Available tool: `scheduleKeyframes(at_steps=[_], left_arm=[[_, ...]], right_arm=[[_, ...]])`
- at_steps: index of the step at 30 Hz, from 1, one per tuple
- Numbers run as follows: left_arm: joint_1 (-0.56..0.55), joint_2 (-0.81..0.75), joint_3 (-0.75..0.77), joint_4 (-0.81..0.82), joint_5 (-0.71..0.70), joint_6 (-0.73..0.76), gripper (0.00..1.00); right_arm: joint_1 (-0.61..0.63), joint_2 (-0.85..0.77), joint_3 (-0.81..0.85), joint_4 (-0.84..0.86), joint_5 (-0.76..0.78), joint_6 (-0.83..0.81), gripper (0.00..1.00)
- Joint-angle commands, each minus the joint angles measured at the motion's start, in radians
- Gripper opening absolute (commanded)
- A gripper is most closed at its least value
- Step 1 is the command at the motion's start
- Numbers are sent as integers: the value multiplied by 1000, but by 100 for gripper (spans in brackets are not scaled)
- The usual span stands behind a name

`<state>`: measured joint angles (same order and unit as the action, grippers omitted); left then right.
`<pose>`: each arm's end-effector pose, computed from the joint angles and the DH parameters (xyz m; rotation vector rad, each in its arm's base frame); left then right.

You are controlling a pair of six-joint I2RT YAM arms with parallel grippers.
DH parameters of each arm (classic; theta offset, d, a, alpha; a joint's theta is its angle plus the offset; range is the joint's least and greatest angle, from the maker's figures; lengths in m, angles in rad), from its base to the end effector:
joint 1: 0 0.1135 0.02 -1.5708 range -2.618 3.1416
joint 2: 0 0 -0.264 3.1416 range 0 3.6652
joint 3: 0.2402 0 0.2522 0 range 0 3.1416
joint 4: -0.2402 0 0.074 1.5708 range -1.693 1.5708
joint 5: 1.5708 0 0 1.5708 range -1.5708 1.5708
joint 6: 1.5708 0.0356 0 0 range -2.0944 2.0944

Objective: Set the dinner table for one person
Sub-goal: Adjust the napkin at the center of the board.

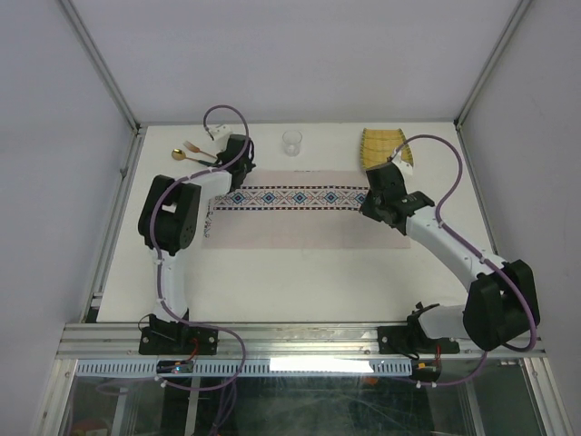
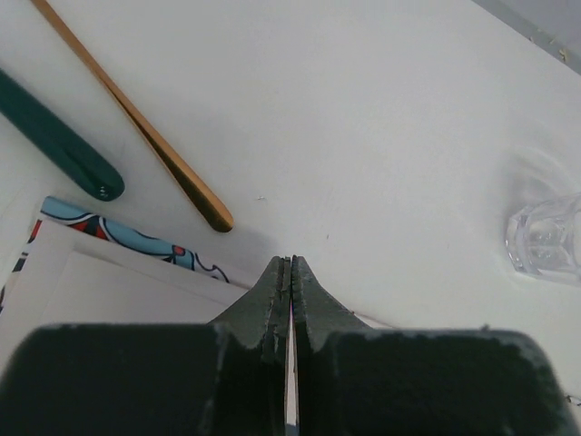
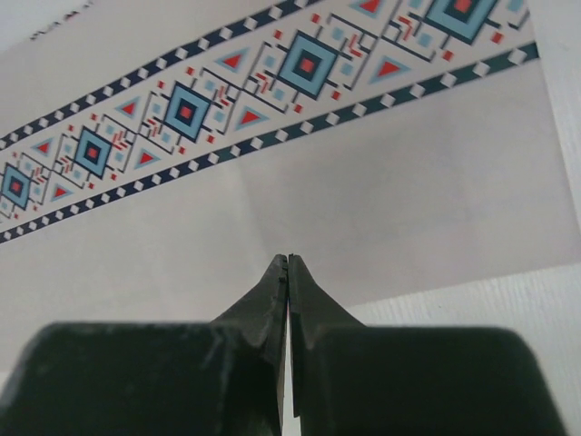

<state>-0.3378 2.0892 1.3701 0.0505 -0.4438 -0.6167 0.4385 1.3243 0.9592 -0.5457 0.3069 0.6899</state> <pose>0.4371 -0.1373 0.1608 -0.5322 2.0990 -0.0476 0.2508 0.1057 0.2528 0.4313 2.3889 0.1272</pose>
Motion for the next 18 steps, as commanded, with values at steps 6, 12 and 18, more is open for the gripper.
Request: scheduleKeyframes(at_steps=[6,12,18], left_arm=[[11,83,119,14,41,12,0],[11,93,94,12,53,-9,0],[10,70,34,13,46,-14,0]], right_arm=[[3,1,34,96,-80,-108,0],[3,-6,32,93,-67,-113,0],[2,10,34,92,-67,-113,0]])
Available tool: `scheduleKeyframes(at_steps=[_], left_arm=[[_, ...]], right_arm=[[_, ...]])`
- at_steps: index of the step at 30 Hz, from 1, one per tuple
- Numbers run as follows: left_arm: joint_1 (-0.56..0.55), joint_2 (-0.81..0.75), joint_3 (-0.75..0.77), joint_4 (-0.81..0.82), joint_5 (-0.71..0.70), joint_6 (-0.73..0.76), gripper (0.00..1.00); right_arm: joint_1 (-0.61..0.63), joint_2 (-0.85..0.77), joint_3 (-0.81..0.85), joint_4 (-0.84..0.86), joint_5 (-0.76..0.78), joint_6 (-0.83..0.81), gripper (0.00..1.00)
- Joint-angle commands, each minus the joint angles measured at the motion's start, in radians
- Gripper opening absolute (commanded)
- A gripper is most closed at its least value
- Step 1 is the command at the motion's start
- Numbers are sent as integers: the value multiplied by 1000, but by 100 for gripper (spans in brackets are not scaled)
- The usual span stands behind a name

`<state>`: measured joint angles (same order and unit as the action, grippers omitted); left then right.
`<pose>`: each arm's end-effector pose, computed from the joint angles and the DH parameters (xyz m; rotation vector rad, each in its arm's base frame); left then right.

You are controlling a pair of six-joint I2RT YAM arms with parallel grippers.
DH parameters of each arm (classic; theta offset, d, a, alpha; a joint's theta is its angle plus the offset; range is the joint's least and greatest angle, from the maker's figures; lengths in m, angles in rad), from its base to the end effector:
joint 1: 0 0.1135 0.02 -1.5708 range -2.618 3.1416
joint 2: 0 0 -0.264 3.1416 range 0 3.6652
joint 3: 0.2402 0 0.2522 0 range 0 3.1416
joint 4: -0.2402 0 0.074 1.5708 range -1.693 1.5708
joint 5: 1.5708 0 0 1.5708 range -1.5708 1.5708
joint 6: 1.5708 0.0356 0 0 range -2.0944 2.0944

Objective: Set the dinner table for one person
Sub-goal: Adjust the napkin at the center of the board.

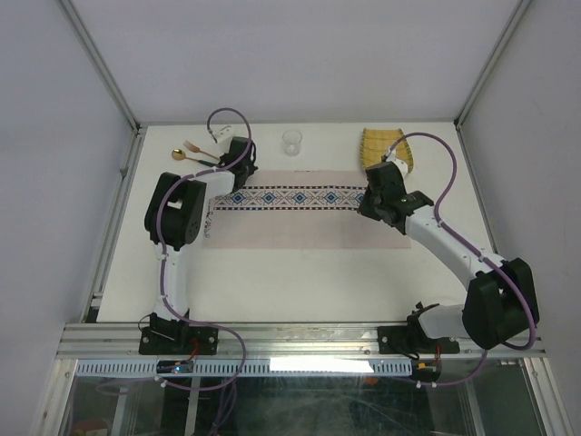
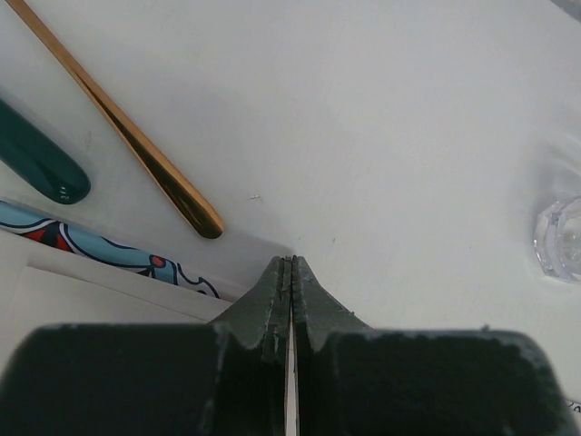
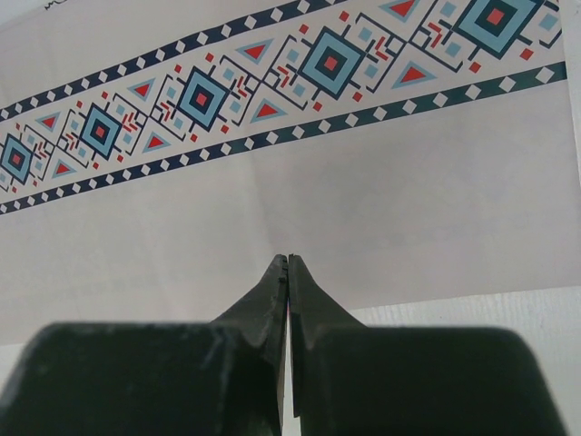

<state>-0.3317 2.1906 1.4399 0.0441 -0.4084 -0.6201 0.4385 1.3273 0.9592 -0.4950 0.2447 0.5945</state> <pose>0.4533 -0.1412 0.1359 -0.5240 2.1468 -0.0598 0.2545 0.1098 0.2551 0.2963 2.3893 0.1816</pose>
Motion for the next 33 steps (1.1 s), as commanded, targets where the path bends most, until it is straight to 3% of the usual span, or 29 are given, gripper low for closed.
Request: scheduleKeyframes(at_steps=[1,33], left_arm=[[5,-38,-47,21,7,-10,0],[5,-112,-180,18,-12,-28,0]], right_arm=[[3,9,32,41,-4,-17,0],[2,28,32,39,14,-16,0]])
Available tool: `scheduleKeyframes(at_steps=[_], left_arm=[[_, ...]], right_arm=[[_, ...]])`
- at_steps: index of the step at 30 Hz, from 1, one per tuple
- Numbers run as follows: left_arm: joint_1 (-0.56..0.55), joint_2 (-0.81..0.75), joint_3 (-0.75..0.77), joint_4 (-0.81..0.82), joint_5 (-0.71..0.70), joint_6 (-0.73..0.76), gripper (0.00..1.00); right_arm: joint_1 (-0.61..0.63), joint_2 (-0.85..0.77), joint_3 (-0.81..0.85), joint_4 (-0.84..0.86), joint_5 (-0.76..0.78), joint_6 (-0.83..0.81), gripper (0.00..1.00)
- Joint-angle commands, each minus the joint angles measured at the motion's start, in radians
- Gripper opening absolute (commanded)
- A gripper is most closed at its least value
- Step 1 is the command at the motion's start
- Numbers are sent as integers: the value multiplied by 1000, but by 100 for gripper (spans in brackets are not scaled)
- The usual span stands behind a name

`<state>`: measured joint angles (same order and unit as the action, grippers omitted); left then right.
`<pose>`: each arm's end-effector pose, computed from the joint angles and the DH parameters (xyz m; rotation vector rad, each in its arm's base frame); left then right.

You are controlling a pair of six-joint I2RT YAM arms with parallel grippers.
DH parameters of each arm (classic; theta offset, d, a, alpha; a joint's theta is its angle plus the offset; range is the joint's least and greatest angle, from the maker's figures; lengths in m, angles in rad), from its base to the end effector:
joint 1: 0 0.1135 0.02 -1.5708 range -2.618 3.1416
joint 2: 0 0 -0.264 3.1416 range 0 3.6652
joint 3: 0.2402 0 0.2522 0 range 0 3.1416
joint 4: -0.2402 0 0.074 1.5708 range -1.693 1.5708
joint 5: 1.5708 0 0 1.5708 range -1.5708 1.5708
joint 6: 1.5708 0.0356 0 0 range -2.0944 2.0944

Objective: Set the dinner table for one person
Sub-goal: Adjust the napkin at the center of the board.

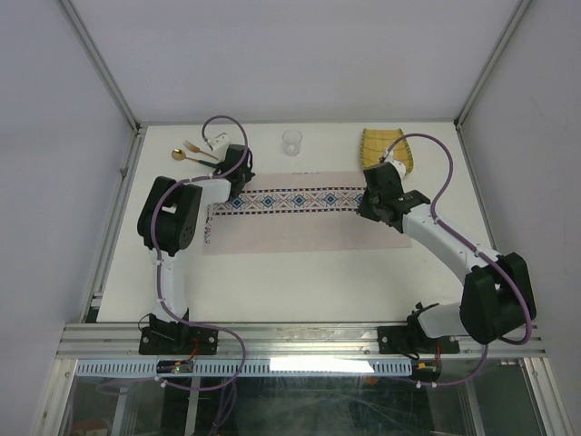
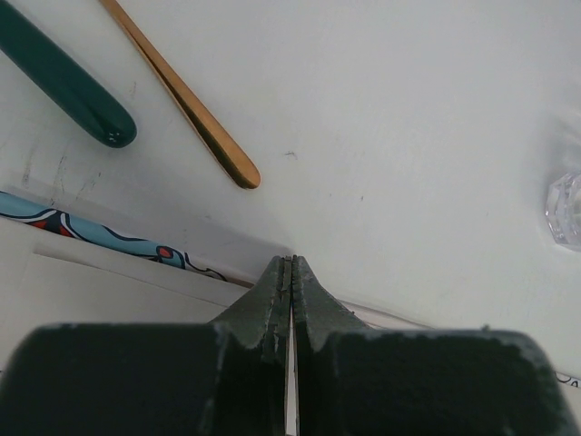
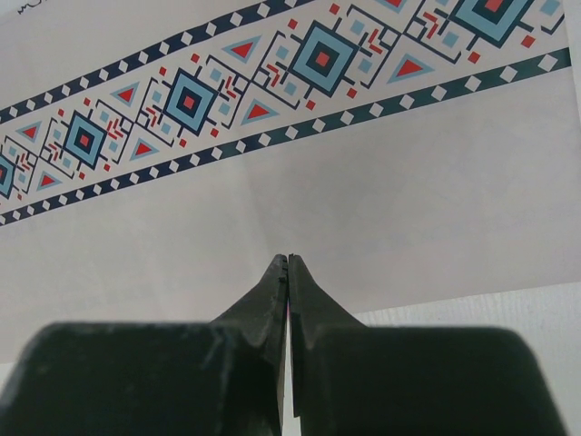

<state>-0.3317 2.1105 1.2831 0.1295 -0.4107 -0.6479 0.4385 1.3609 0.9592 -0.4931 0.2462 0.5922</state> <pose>0.4276 -0.1322 0.1317 -0.5553 2.1308 -0.0781 0.2588 0.1118 0.2465 0.2923 2.4176 0.1595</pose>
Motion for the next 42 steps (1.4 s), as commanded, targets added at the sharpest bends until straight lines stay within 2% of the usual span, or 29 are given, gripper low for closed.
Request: scheduleKeyframes(at_steps=[1,11,18,20,23,28,30,34,42], left_arm=[[5,-28,-17,-68,-10,4,0],[5,0,101,-68,-19,43,0],[-27,-180,135,-30,-30,137,0],[-42,-270,82,-64,-12,113,0],[-56,-395,-105,-102,15,28,3],[-96,-617,-436,-113,34,-138,0],[-133,-691,-522,-125,24,-185,0],[-186,-772,-602,-222,-47,-250,0],[-199,-826,-639,-416,-106,-316,0]], right_arm=[[2,-7,32,36,12,-14,0],[2,-6,35,40,18,-35,0],[3,12,46,52,-13,-68,0],[2,11,48,53,-9,-72,0],[2,17,48,53,-13,-80,0],[3,34,50,57,-67,-96,0],[3,39,49,58,-75,-99,0],[3,37,39,60,-68,-102,0],[3,32,20,63,-76,-105,0]])
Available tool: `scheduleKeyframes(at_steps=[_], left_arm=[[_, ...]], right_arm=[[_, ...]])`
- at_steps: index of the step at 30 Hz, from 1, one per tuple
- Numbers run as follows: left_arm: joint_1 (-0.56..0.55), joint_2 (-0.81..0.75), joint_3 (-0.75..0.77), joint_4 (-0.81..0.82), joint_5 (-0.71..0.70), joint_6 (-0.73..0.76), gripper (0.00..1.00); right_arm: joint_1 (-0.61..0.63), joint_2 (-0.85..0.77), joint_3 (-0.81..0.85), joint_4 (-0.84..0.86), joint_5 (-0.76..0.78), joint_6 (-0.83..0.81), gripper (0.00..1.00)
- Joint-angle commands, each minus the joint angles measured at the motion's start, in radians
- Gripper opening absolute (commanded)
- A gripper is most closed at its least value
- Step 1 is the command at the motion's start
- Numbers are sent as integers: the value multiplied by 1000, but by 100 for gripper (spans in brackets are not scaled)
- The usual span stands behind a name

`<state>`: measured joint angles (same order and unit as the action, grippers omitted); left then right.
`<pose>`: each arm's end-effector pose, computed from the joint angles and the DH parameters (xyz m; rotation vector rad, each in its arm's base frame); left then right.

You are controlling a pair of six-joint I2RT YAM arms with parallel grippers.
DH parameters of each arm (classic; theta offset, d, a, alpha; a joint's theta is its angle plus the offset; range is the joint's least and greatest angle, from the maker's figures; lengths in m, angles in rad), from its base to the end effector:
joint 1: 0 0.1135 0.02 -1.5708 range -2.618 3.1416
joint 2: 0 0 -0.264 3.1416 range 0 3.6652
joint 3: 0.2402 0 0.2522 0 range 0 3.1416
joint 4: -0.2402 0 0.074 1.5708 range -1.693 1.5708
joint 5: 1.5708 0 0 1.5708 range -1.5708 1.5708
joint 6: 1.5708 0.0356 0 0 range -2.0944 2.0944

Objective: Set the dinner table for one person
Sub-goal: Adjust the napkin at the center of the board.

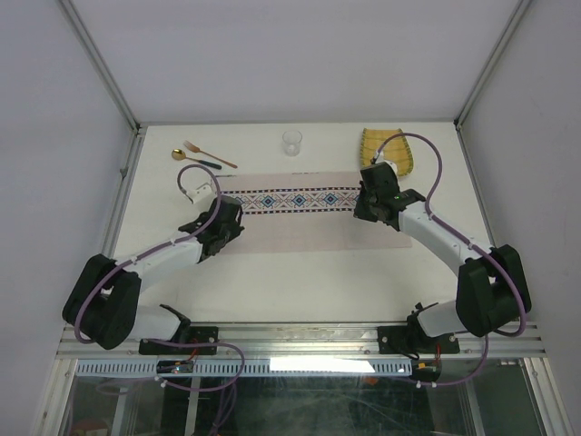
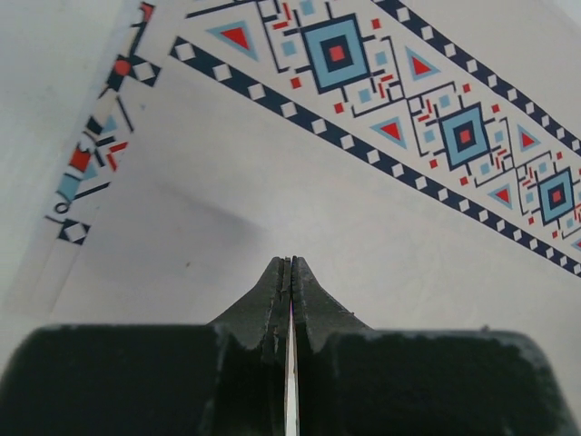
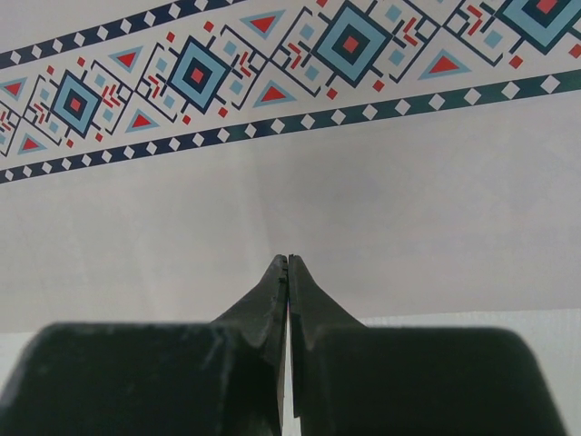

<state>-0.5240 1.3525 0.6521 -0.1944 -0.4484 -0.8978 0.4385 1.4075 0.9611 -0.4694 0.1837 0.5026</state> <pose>0.2286 -0.1143 0.1765 -0.6209 2.2709 -0.1327 0.2656 0.1174 0.2359 0.1566 2.4685 0.1778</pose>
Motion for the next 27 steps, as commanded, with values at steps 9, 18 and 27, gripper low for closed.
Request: scheduleKeyframes(at_steps=[9,18,27], left_arm=[[-8,-208,-72,-300,-121,-159,0],[-8,-256,-150,-341,-124,-234,0],[-8,-243,-160,-338,-141,-250,0]], right_arm=[[3,-9,15,37,-11,-39,0],[3,-7,15,35,-10,-46,0],[3,-20,7,29,0,-47,0]])
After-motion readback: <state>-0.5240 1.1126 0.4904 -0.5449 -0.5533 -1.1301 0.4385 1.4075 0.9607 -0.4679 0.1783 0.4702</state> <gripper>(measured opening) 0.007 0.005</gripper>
